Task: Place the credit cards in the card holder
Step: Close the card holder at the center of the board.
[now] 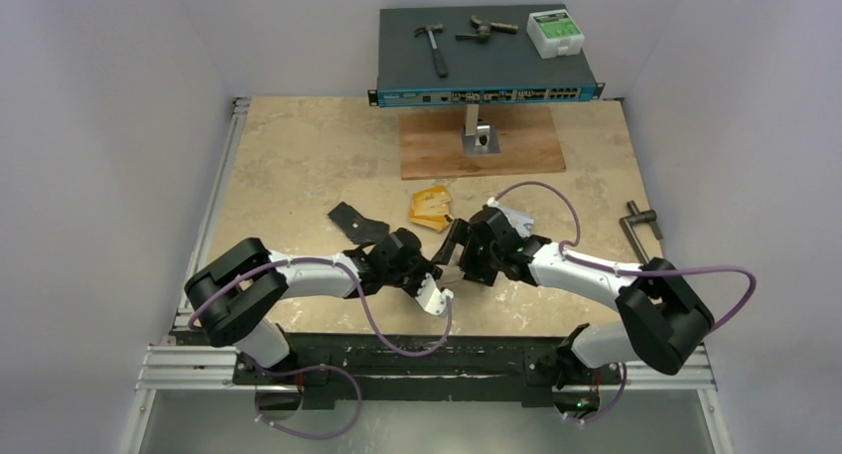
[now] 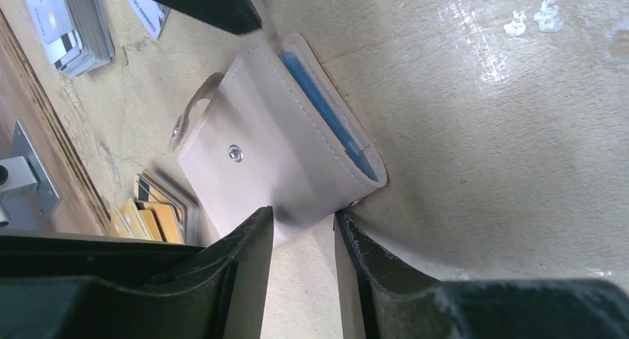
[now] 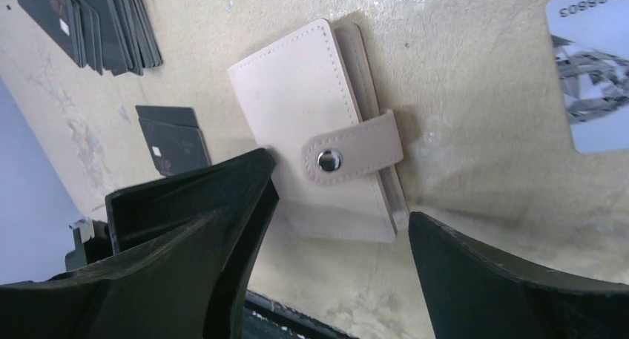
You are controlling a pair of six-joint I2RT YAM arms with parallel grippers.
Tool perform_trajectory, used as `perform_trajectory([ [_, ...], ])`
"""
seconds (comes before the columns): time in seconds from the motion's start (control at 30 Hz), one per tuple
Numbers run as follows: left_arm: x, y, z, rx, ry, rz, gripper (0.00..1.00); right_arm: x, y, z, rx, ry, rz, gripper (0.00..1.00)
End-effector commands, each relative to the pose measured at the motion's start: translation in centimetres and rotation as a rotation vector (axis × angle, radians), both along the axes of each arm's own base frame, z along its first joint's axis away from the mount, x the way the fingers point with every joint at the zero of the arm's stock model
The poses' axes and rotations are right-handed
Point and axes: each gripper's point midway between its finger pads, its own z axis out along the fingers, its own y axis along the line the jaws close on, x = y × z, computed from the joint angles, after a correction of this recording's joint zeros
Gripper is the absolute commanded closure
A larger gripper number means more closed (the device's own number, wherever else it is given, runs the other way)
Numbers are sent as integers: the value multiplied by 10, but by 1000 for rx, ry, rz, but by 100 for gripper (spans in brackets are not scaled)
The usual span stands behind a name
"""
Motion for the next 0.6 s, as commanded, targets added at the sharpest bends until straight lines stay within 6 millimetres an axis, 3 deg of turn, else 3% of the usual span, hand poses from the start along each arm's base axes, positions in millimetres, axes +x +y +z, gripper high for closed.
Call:
perform_trajectory([
  [0.0, 26, -4, 43, -85, -52, 98, 61, -19, -20, 9, -87, 19, 71, 3],
  [0.13, 31, 4, 67, -105, -56, 171, 53, -10, -36, 20, -170, -19, 84, 1],
  [0.17, 32, 7, 75, -118, -60, 185, 43, -9, -39, 23, -189, -25, 92, 1],
  [0.2, 31, 11, 80, -121, -55, 194, 22, -6, -44, 25, -218, -35, 91, 1],
  [0.23, 28, 16, 82, -112, -44, 202, 11, -3, -47, 27, -243, -44, 92, 1],
  [0.27, 27, 20, 85, -106, -30, 212, 6, 0, -50, 30, -262, -56, 98, 1],
  [0.33, 28, 25, 97, -118, 50, 250, 0, 8, -52, 36, -289, -89, 114, 1],
  [0.43, 23, 46, 97, -31, 262, 319, 0, 22, -55, 47, -336, -137, 134, 1],
  [0.47, 22, 47, 106, -32, 326, 327, 0, 26, -56, 49, -354, -148, 145, 1],
  [0.53, 40, 48, 126, -92, 326, 418, 0, 34, -58, 53, -386, -165, 152, 1],
  [0.57, 54, 51, 137, -147, 241, 460, 0, 36, -58, 53, -395, -168, 156, 3],
])
